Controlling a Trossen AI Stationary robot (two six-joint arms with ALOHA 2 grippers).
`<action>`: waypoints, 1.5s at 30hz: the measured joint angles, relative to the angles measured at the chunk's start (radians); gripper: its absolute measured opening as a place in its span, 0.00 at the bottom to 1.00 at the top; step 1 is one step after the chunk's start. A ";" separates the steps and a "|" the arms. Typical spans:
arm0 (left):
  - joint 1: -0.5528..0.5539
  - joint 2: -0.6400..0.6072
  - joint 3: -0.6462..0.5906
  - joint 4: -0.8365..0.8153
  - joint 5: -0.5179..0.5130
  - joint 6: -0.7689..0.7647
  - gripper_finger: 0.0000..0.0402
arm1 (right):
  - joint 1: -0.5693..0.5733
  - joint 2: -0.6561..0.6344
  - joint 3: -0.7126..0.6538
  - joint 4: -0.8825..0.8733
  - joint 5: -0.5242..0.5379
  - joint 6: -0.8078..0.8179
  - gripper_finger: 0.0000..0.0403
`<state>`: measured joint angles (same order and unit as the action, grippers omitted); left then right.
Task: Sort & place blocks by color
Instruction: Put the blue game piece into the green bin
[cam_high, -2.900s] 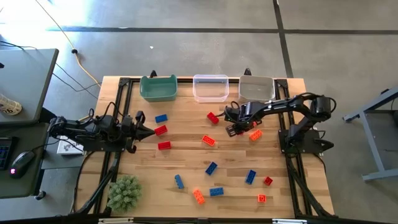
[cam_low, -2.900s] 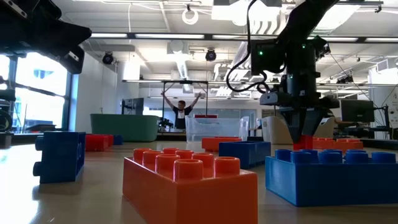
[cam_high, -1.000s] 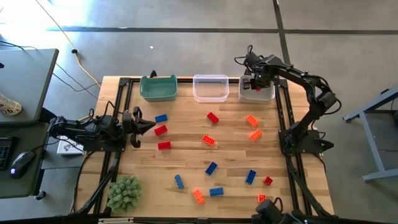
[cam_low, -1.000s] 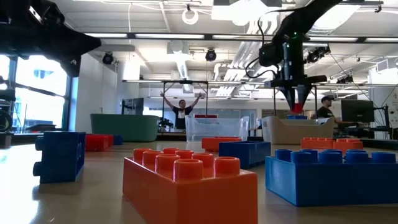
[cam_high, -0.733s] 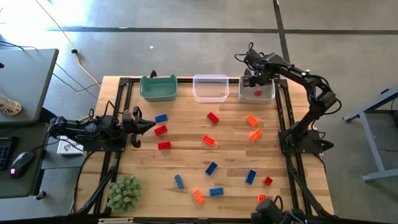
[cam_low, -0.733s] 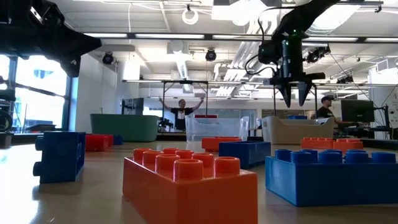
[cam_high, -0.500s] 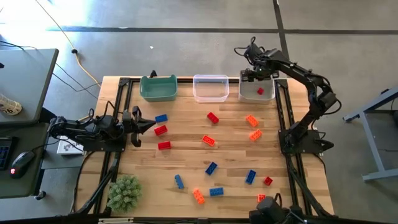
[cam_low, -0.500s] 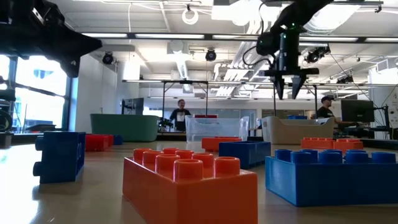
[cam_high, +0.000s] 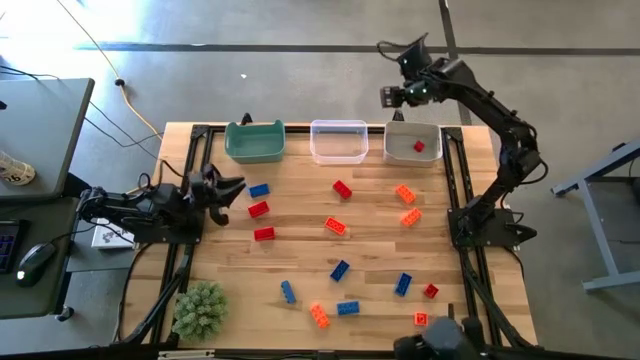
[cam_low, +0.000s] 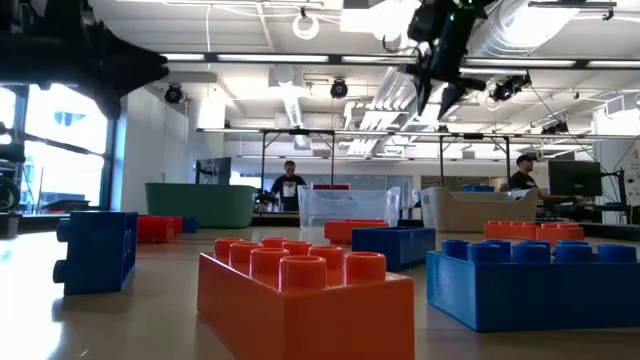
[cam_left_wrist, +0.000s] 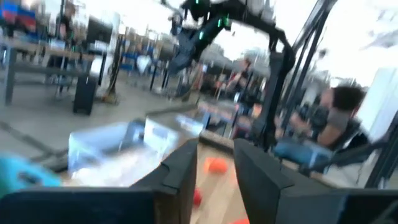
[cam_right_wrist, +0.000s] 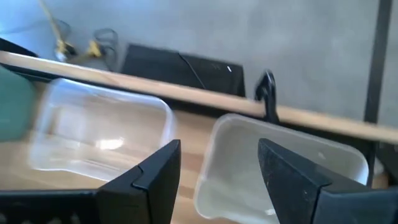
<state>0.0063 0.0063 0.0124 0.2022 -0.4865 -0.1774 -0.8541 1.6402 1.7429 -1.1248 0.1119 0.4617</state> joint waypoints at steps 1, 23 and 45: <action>0.000 0.000 0.000 0.039 0.001 0.019 0.26 | 0.005 0.000 0.026 -0.001 -0.001 -0.008 0.50; 0.053 0.422 0.439 -0.415 -0.048 0.247 0.27 | 0.136 0.000 0.322 -0.014 -0.018 -0.085 0.50; 0.411 1.003 0.732 -0.799 0.237 0.146 0.31 | 0.258 0.000 0.321 -0.019 -0.018 -0.104 0.50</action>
<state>0.4172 1.0098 0.7445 -0.5968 -0.2496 -0.0311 -0.5965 1.6405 2.0635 -1.1439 0.0940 0.3575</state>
